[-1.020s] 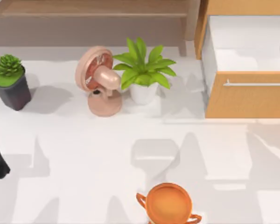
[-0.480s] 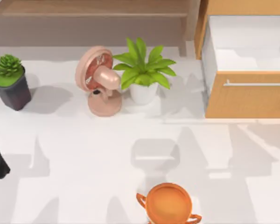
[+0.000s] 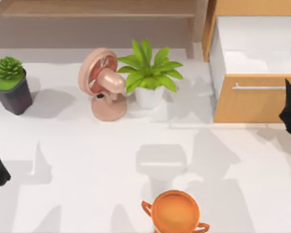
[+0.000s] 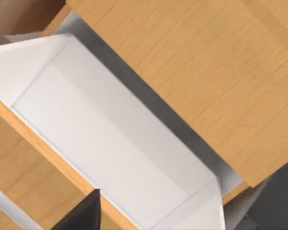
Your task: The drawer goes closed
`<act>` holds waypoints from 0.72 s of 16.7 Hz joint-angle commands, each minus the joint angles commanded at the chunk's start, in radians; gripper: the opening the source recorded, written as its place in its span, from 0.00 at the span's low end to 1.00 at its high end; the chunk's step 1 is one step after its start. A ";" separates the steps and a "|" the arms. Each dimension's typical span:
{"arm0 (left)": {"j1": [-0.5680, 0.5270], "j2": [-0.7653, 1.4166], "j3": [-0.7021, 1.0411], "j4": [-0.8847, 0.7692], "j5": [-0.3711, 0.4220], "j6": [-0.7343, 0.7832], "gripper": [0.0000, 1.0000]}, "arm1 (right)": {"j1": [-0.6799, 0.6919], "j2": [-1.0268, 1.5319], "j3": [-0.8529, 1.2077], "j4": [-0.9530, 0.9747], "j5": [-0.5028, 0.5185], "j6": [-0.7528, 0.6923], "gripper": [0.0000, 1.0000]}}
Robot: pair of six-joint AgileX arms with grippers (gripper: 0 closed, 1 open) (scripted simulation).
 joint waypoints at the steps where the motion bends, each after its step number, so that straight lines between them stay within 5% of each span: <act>1: 0.000 0.000 0.000 0.000 0.000 0.000 1.00 | 0.038 0.047 -0.017 0.064 0.041 -0.085 1.00; 7: 0.000 0.000 0.000 0.000 0.000 0.000 1.00 | 0.191 0.340 -0.063 0.419 0.283 -0.560 1.00; 12: 0.000 0.000 0.000 0.000 0.000 0.000 1.00 | 0.235 0.504 -0.064 0.601 0.412 -0.787 1.00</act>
